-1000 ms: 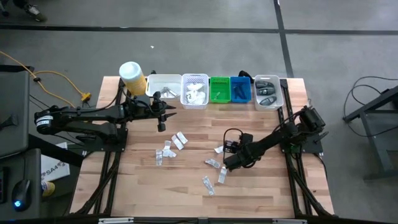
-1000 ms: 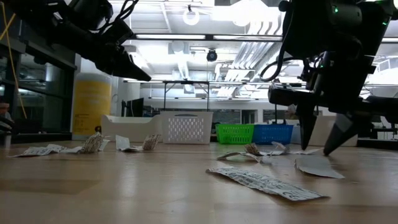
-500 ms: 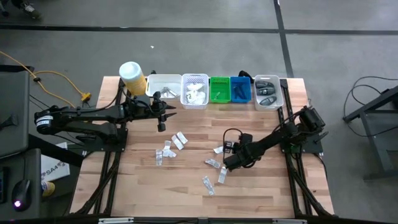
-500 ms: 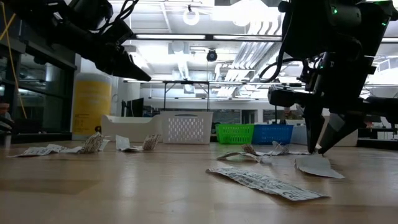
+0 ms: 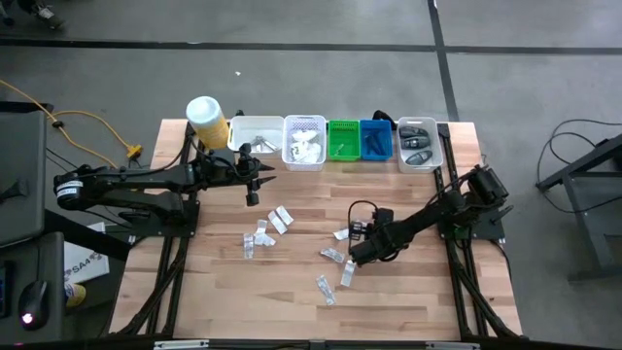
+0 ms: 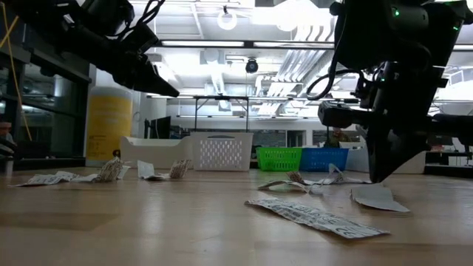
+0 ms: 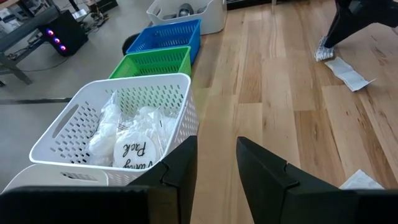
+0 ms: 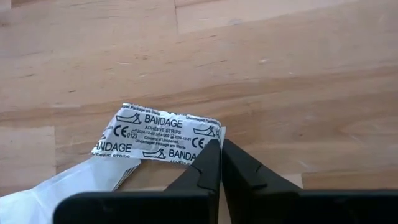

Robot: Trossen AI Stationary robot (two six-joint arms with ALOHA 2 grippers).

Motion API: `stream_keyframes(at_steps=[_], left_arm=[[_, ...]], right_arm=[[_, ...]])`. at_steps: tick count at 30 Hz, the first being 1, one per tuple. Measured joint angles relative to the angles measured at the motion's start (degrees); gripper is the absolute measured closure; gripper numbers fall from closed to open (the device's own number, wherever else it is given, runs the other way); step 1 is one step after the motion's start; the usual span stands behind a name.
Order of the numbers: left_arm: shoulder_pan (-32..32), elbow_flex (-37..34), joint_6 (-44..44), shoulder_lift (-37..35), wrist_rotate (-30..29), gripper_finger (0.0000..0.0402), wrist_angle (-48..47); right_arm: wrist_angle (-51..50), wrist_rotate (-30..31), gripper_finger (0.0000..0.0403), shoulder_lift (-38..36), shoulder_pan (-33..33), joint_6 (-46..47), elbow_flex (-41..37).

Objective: Pick & Place Travel size toiletries
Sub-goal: Put the white bandage into the green bin

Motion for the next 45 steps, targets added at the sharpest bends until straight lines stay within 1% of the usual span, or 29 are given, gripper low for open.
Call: stream_keyframes(at_steps=[4, 7, 12, 16, 19, 22, 24, 26, 30, 33, 36, 38, 45], left_arm=[[0.0, 0.0, 0.0, 0.0, 0.0, 0.0291, 0.0], [0.0, 0.0, -0.1, 0.0, 0.0, 0.0291, 0.0], [0.0, 0.0, -0.1, 0.0, 0.0, 0.0291, 0.1], [0.0, 0.0, 0.0, 0.0, -0.1, 0.0291, 0.4], [0.0, 0.0, 0.0, 0.0, -0.1, 0.0291, 0.4], [0.0, 0.0, 0.0, 0.0, -0.1, 0.0291, 0.4], [0.0, 0.0, 0.0, 0.0, -0.2, 0.0291, 0.4], [0.0, 0.0, 0.0, 0.0, -0.2, 0.0291, 0.4], [0.0, 0.0, 0.0, 0.0, -0.2, 0.0291, 0.2], [0.0, 0.0, 0.0, 0.1, -0.2, 0.0291, 0.2], [0.0, 0.0, 0.0, 0.1, -0.2, 0.0291, 0.2], [0.0, 0.0, 0.0, 0.1, -0.2, 0.0291, 0.2], [0.0, 0.0, 0.0, 0.1, -0.2, 0.0291, 0.0]], right_arm=[[-3.0, 2.9, 0.04, -3.8, -0.8, -3.1, 0.0], [-4.1, 6.6, 0.04, -6.9, -2.0, -7.3, 0.0], [-4.4, 14.5, 0.04, -11.8, -5.8, -17.9, 0.0], [2.0, 22.0, 0.04, -13.4, -11.1, -34.7, 0.0], [10.1, 25.2, 0.04, -13.7, -17.1, -51.2, 0.0], [19.1, 26.6, 0.04, -13.7, -23.4, -66.0, 0.0], [25.4, 26.5, 0.04, -13.7, -27.6, -74.4, 0.0], [30.4, 25.1, 0.04, -13.7, -31.9, -80.5, 0.0], [37.4, 20.7, 0.04, -12.8, -39.2, -87.8, 0.1], [39.0, 16.2, 0.04, -11.9, -43.4, -90.1, 0.0], [40.6, 10.3, 0.04, -10.2, -46.1, -91.4, 0.0], [42.3, 7.6, 0.04, -8.8, -46.8, -92.2, 0.0], [43.3, 6.0, 0.0395, -5.6, -47.1, -91.8, 0.0]])
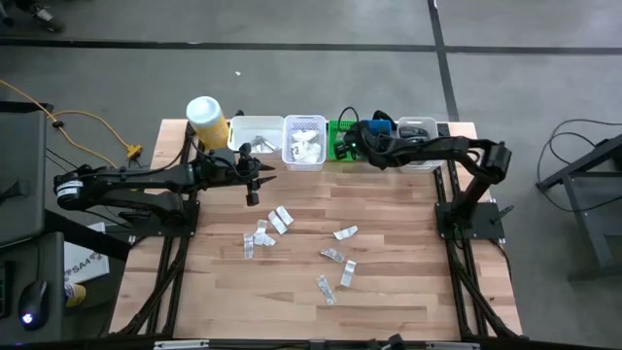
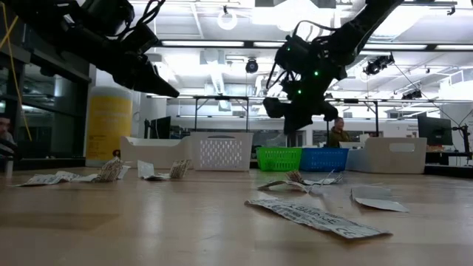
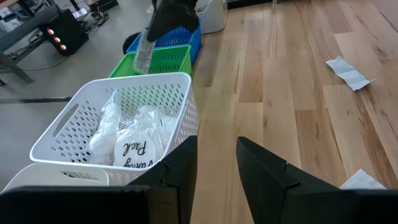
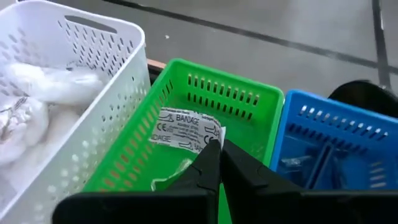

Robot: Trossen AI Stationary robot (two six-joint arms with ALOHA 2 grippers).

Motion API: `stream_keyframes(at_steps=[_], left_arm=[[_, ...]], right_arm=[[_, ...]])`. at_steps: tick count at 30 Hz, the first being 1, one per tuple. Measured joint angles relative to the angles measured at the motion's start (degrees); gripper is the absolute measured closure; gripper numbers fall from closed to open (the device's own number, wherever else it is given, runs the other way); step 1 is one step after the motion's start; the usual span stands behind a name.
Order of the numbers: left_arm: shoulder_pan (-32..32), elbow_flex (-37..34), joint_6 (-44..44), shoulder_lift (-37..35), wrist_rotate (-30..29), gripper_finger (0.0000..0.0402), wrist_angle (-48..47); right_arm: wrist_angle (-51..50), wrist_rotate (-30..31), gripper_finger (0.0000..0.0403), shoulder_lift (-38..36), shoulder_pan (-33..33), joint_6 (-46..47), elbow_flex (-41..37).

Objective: Pick & Place Travel size toiletries
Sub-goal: Put the white bandage into the green bin

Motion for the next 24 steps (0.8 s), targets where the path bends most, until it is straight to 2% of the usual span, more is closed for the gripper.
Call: stream_keyframes(at_steps=[4, 10, 14, 18, 24], left_arm=[[0.0, 0.0, 0.0, 0.0, 0.0, 0.0291, -0.1], [0.0, 0.0, 0.0, 0.0, 0.0, 0.0291, -0.3], [0.0, 0.0, 0.0, 0.0, 0.0, 0.0291, -0.7], [0.0, 0.0, 0.0, 0.0, 0.0, 0.0291, -1.5], [0.0, 0.0, 0.0, 0.0, 0.0, 0.0291, -3.0]], right_arm=[[0.1, -2.0, 0.036, 0.0, -0.2, 1.1, 0.0], [-1.1, -3.1, 0.0276, -0.7, -0.2, 1.3, 0.0], [-5.0, -10.0, 0.0237, -4.2, 0.1, 6.7, 0.0], [-11.8, -19.3, 0.022, -7.7, 1.9, 12.4, 0.0], [-18.7, -21.2, 0.0226, -9.4, 10.4, 15.4, 0.0]])
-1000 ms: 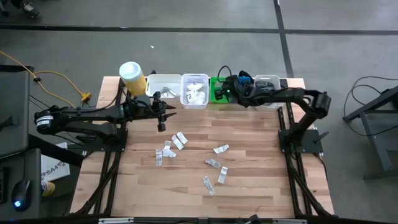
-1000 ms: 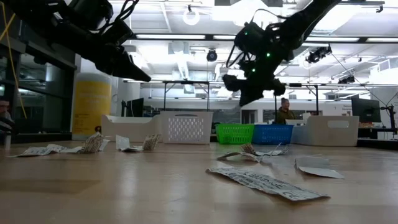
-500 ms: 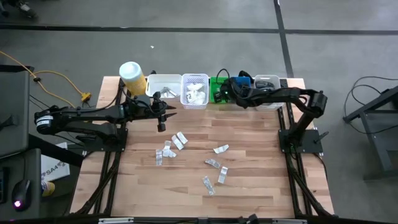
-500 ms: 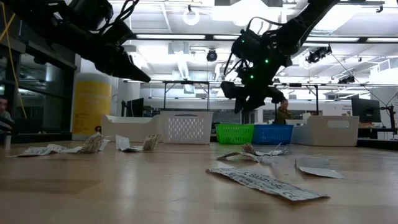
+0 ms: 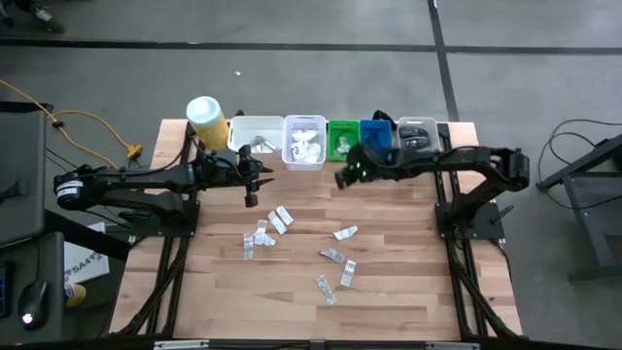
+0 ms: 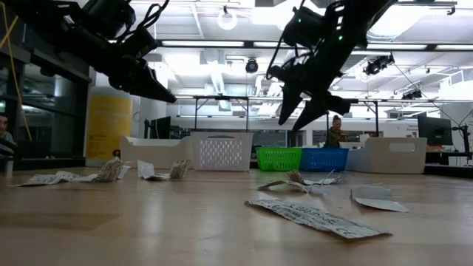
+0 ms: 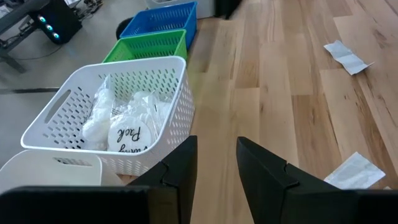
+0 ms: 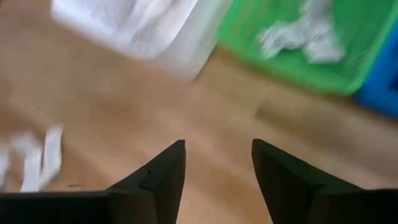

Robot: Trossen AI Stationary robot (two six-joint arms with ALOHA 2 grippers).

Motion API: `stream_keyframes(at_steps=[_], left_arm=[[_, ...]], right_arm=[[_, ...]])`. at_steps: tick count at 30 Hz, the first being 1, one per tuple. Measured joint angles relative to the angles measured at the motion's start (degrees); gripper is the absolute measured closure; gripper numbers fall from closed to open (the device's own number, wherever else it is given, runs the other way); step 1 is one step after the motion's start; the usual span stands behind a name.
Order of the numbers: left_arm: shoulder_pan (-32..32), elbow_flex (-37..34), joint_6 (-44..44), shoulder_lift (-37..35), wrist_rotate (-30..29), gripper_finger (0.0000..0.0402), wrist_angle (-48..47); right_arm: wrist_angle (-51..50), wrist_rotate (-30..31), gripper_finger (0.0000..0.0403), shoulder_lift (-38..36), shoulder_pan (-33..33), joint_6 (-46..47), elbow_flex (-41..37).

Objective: Pick & Place Travel size toiletries
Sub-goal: Put the white bandage into the green bin

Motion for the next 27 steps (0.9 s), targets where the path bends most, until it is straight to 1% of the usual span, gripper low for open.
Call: stream_keyframes(at_steps=[5, 8, 10, 19, 24, 27], left_arm=[[0.0, 0.0, 0.0, 0.0, 0.0, 0.0291, -0.1], [0.0, 0.0, 0.0, 0.0, 0.0, 0.0291, -0.1], [0.0, 0.0, 0.0, 0.0, 0.0, 0.0291, -0.1], [0.0, 0.0, -0.1, 0.0, 0.0, 0.0291, 0.0], [0.0, 0.0, -0.1, 0.0, 0.0, 0.0291, -0.1], [0.0, 0.0, -0.2, 0.0, 0.0, 0.0291, -0.2]], right_arm=[[-3.5, -1.6, 0.0234, 0.0, 7.7, -5.9, 0.0], [-3.9, -4.6, 0.0237, 0.0, 11.2, -9.4, 0.0], [-3.9, -5.3, 0.0238, 0.0, 13.1, -9.4, 0.0], [-5.2, -4.0, 0.0242, 1.1, 19.1, 14.0, 0.0], [-9.0, -2.9, 0.0243, 3.3, 22.5, 30.2, 0.0], [-10.2, -1.9, 0.0243, 5.5, 24.7, 34.9, 0.0]])
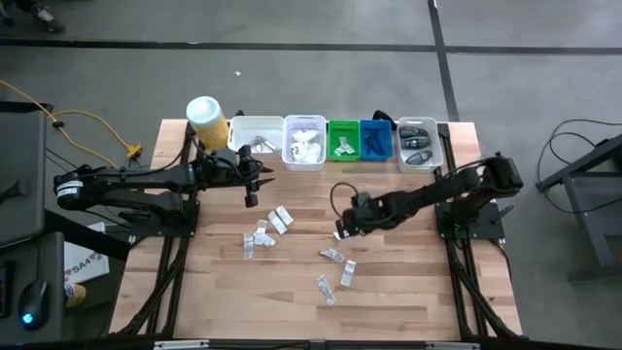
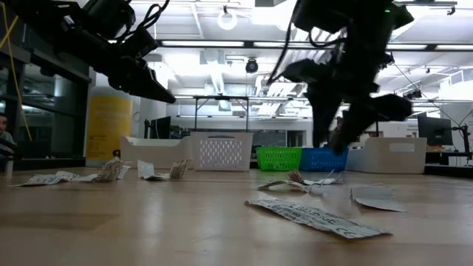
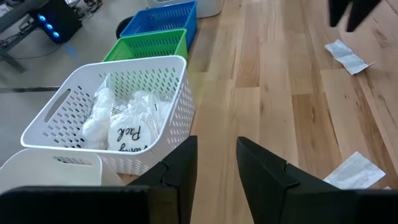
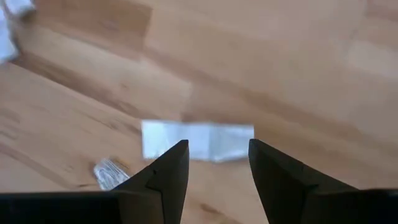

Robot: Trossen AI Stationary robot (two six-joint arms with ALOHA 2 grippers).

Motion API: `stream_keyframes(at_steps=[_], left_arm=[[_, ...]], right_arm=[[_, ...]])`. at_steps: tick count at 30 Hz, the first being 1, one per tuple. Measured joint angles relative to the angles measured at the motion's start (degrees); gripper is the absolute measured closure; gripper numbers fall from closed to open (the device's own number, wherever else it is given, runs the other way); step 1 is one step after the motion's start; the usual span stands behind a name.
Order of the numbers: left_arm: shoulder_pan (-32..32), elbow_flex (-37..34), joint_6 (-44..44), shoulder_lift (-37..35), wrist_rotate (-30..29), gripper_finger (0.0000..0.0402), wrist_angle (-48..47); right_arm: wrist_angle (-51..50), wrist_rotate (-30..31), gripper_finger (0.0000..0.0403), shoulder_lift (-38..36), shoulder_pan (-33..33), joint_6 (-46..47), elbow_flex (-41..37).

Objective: Pick & Place Travel size toiletries
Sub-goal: Put the white bandage into the green bin

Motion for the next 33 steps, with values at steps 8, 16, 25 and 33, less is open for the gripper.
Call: stream_keyframes(at_steps=[8, 16, 25, 33], left_arm=[[0.0, 0.0, 0.0, 0.0, 0.2, 0.0291, -0.1], [0.0, 0.0, 0.0, 0.0, 0.3, 0.0291, -0.3], [0.0, 0.0, 0.0, 0.0, 0.3, 0.0291, -0.4], [0.0, 0.0, 0.1, 0.0, 0.3, 0.0291, -0.6]], right_arm=[[-1.7, 2.4, 0.0243, 2.6, 2.0, 10.5, 0.0], [-1.4, 3.6, 0.0243, 5.3, 3.1, 15.7, 0.0], [-0.2, 4.4, 0.0243, 7.9, 3.5, 18.2, 0.2], [-1.2, 2.7, 0.0303, 10.1, 3.5, 19.2, 0.3]])
